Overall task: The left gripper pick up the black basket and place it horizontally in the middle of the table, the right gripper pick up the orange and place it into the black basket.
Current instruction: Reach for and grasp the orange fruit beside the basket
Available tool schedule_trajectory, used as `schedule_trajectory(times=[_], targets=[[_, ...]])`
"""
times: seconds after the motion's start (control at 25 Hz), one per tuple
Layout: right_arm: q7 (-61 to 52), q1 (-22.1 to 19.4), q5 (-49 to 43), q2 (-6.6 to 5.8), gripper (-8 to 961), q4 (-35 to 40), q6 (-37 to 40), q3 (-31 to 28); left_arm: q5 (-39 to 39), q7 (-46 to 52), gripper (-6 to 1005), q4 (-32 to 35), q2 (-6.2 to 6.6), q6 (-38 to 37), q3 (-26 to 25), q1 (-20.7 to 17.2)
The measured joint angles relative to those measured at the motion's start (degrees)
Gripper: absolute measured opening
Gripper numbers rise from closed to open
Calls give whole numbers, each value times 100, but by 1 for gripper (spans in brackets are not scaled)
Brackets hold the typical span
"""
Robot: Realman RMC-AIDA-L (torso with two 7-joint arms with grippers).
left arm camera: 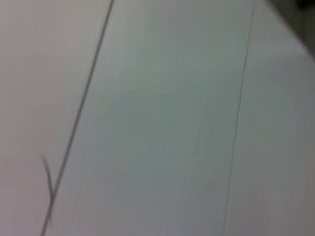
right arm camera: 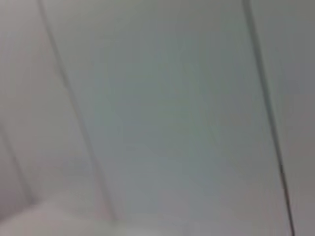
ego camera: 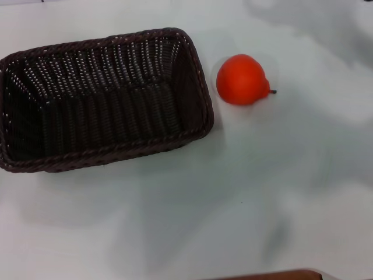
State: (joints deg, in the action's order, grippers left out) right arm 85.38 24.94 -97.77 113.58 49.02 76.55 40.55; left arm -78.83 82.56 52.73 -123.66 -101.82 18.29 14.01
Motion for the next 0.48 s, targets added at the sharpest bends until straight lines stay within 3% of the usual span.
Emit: schedule_trajectory(times=[0.12,0.16,0.36,0.48], targets=[[-1402,289,-1670,-37,895,1233,701,-4,249,-355,581,-235,-10,-69,-1,-28],[-1402,289,-1670,-37,895,1233,701,-4,307,-462,580,-318,-15,-84,-1,-33],[-2337,972,-3398,-162,894,1709,1804,-19,521,-810,579,-638,-18,-94,-6,-44],[-2456,1314,-4088,-149,893,1702,2091,64,537,-823,579,-686,-16,-75,9,-46]])
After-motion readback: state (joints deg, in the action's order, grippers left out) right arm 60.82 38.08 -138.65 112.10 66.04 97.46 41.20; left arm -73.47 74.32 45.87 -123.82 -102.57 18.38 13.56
